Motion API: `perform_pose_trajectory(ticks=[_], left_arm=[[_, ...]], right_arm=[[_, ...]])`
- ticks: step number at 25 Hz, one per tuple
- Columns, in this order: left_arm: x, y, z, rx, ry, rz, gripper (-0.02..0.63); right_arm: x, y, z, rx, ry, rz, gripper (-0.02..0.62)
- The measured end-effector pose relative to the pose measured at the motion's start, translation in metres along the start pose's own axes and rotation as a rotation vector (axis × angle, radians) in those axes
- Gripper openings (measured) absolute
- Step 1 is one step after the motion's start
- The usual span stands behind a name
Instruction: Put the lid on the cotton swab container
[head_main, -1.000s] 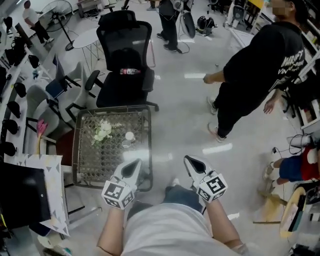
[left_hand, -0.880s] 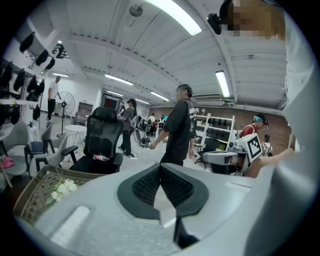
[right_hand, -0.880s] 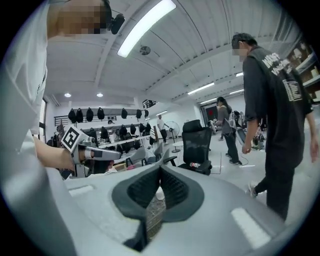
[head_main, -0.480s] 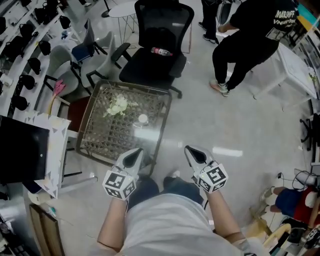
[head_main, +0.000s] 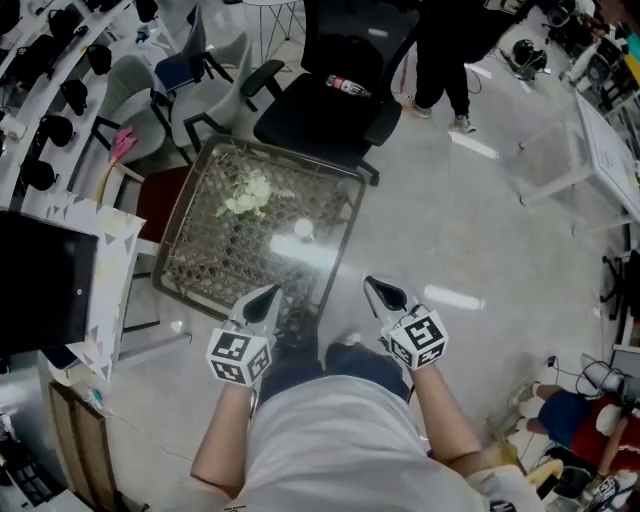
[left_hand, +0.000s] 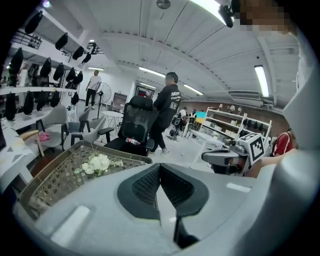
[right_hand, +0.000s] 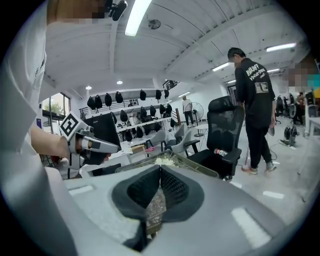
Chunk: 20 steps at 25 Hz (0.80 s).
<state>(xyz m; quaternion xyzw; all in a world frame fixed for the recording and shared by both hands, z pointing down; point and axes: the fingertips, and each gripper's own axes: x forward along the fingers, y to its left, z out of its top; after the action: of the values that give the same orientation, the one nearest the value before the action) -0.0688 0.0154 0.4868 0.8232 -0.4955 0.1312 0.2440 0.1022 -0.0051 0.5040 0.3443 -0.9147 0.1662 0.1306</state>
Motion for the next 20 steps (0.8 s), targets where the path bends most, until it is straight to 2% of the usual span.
perform_pose_trajectory(ticks=[6, 20], left_arm=[[0.019, 0.045, -0.001, -0.05, 0.049, -0.03, 0.008], [0.08, 0.107, -0.051, -0.082, 0.227, -0.135, 0.008]], right_arm=[[0.055, -0.007, -0.006, 0.012, 0.057, -0.016, 0.005], [0.163, -0.037, -0.063, 0.021, 0.204, -0.037, 0.035]])
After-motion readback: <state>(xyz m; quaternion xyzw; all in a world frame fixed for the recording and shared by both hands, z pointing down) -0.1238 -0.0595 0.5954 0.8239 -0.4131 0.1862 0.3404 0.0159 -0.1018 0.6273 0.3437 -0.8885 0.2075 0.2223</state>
